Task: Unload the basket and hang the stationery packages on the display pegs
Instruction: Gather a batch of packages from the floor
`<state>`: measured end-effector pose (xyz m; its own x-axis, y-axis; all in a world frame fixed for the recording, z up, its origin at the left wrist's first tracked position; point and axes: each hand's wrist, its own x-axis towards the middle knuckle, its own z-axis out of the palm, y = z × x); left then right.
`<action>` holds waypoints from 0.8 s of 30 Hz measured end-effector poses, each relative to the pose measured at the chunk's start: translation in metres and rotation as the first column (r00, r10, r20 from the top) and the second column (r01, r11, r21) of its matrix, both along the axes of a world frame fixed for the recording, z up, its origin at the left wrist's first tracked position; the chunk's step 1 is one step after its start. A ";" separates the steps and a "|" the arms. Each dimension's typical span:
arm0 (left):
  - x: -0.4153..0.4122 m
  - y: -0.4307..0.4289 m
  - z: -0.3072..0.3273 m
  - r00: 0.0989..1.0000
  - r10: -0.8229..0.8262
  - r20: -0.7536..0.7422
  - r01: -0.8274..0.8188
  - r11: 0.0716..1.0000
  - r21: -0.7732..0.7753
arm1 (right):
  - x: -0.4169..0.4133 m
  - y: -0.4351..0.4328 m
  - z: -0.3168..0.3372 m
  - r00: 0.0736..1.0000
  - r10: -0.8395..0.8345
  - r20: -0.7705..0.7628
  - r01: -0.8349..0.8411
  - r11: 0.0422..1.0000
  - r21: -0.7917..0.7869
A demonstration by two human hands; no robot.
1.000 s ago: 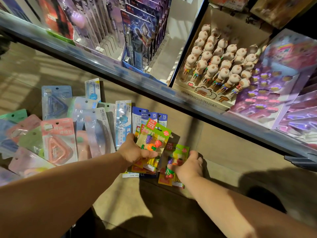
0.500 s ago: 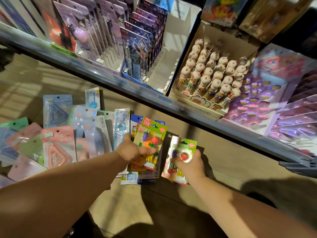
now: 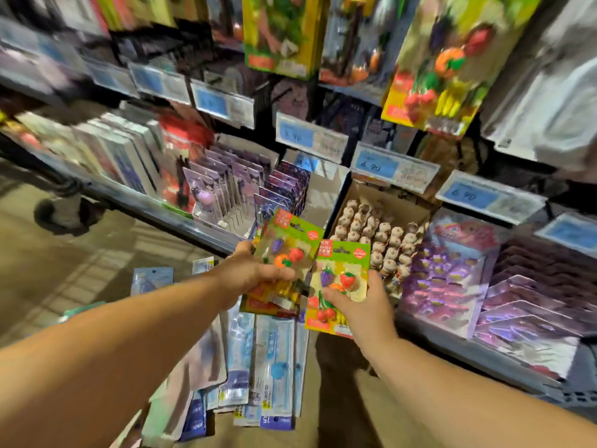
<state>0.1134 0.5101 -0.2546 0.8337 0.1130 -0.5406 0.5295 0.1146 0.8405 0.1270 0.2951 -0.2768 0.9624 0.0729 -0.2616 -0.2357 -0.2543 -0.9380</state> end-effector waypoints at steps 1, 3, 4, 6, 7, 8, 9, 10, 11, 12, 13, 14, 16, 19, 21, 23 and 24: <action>0.003 0.003 0.016 1.000 0.002 0.025 -0.002 1.000 -0.010 | 0.003 0.005 0.014 0.999 -0.004 0.038 0.003 1.000 0.014; 0.006 0.007 0.048 0.997 -0.015 0.075 0.017 1.000 -0.023 | 0.009 0.014 0.043 0.993 -0.007 0.115 0.005 1.000 0.018; 0.005 0.009 0.063 0.995 -0.019 0.095 0.021 1.000 -0.019 | 0.011 0.018 0.057 0.989 0.000 0.145 0.001 1.000 -0.005; -0.001 0.013 0.089 0.989 0.037 0.140 -0.036 0.999 -0.006 | 0.015 0.022 0.083 0.976 0.039 0.215 -0.024 0.997 -0.070; -0.004 0.014 0.099 0.982 0.073 0.173 -0.073 0.997 -0.007 | 0.015 0.023 0.097 0.966 0.059 0.253 -0.037 0.995 -0.093; -0.009 0.015 0.108 0.975 0.103 0.199 -0.103 0.995 -0.012 | 0.016 0.022 0.111 0.954 0.077 0.291 -0.050 0.994 -0.101; -0.012 0.015 0.115 0.966 0.124 0.226 -0.123 0.992 -0.017 | 0.016 0.022 0.123 0.945 0.092 0.314 -0.063 0.993 -0.102; -0.015 0.016 0.121 0.958 0.147 0.246 -0.147 0.989 -0.019 | 0.016 0.021 0.134 0.937 0.109 0.332 -0.079 0.991 -0.104; -0.018 0.014 0.127 0.948 0.164 0.273 -0.161 0.986 -0.032 | 0.016 0.021 0.144 0.931 0.129 0.341 -0.093 0.989 -0.118; -0.020 0.013 0.130 0.937 0.182 0.298 -0.174 0.983 -0.053 | 0.015 0.022 0.154 0.923 0.146 0.357 -0.104 0.985 -0.134; -0.022 0.012 0.133 0.927 0.200 0.318 -0.187 0.980 -0.072 | 0.015 0.022 0.160 0.914 0.157 0.374 -0.113 0.984 -0.138; -0.024 0.009 0.136 0.918 0.221 0.331 -0.199 0.975 -0.099 | 0.014 0.023 0.167 0.904 0.160 0.397 -0.120 0.985 -0.125; -0.028 0.005 0.141 0.911 0.247 0.330 -0.206 0.966 -0.153 | 0.010 0.026 0.178 0.902 0.150 0.405 -0.120 0.988 -0.099; -0.026 0.006 0.147 0.899 0.263 0.349 -0.198 0.957 -0.210 | 0.007 0.030 0.188 0.913 0.146 0.380 -0.143 0.989 -0.035; -0.024 0.011 0.152 0.887 0.269 0.374 -0.193 0.954 -0.229 | 0.008 0.031 0.197 0.912 0.171 0.372 -0.179 0.984 -0.012; -0.023 0.011 0.160 0.886 0.253 0.389 -0.172 0.958 -0.231 | 0.005 0.031 0.207 0.905 0.187 0.383 -0.203 0.979 0.001; -0.022 0.011 0.163 0.884 0.244 0.399 -0.161 0.960 -0.231 | 0.005 0.030 0.211 0.901 0.167 0.401 -0.190 0.982 0.017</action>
